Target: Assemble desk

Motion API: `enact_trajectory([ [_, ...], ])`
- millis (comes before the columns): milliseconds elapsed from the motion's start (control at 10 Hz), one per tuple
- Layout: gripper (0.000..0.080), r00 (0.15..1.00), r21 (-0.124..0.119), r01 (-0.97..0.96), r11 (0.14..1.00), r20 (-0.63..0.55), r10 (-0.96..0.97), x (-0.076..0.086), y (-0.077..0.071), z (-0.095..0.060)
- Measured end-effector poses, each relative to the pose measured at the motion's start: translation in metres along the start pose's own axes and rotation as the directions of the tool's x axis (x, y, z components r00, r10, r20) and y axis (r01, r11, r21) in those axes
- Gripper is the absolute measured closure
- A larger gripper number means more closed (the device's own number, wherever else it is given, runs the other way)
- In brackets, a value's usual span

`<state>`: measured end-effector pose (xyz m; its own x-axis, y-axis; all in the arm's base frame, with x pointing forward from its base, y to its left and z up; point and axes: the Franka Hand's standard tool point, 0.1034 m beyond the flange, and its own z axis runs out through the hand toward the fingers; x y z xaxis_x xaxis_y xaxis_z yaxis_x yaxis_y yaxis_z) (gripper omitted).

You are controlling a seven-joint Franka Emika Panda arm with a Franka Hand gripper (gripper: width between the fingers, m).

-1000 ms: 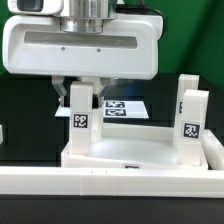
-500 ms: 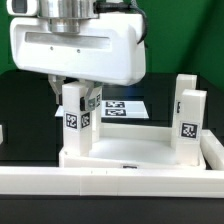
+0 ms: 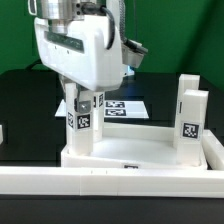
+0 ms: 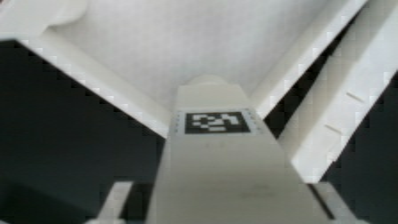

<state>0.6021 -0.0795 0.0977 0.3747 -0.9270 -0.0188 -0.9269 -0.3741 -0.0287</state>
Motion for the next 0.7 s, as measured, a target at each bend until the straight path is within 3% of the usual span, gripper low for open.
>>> enact_trajectory([
  [300,0.0510,0.989,0.011,-0.149,0.989,0.003,0.149,-0.0003,-0.0015,0.0000],
  [500,0.0497,0.994,0.010,-0.111,0.994,0.001,0.111,-0.0002,-0.0012,0.0001],
  [600,0.0326,0.994,0.010,-0.107,0.994,0.002,0.107,-0.0007,-0.0013,0.0002],
  [700,0.0326,1.000,0.006,-0.031,0.999,-0.002,0.031,-0.0018,-0.0017,0.0003],
])
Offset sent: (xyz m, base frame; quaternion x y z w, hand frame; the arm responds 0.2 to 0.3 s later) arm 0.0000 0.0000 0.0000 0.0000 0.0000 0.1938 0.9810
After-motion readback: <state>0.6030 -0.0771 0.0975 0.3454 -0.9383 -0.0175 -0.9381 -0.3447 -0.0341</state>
